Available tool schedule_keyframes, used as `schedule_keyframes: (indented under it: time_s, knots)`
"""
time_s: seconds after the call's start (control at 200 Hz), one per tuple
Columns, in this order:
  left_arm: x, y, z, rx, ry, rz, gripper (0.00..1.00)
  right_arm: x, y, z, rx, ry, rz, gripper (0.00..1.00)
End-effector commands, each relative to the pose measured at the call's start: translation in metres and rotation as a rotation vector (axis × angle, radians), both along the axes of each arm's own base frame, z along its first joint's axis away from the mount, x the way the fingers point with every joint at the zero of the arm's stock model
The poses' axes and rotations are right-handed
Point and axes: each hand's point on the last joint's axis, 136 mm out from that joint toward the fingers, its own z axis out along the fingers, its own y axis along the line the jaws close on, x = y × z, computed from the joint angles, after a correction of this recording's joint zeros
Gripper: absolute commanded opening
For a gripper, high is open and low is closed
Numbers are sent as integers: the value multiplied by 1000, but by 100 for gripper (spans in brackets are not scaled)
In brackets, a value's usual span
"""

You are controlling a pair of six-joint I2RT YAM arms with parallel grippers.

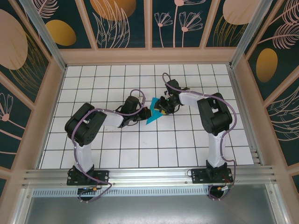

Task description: Fold a paper plane with a square sheet of paper (pick it up from the middle)

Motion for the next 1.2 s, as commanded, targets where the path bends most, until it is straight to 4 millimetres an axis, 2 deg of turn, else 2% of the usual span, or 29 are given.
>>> schedule_keyframes:
  time_s: [0.0,0.11,0.43,0.545,0.721,0.971,1.196]
  knots:
    - [6,6,-9,36,-2,10,5,-38,-53,-93,-293,171,-57,39]
    - [6,6,-10,36,0,10,5,-39,-52,-94,-293,175,-54,35]
    - [6,2,-6,24,-4,-10,6,-39,-49,-93,-275,172,-44,36]
    - [5,0,-5,16,-7,-26,6,-34,-43,-85,-229,143,-41,41]
    - [5,-1,-4,13,-8,-35,6,-31,-38,-77,-188,106,-39,54]
    - [3,-3,-2,2,-16,-51,6,-30,-55,-86,-313,136,-81,58]
    - [0,-6,0,-18,-27,-75,6,-37,-69,-94,-429,163,-113,60]
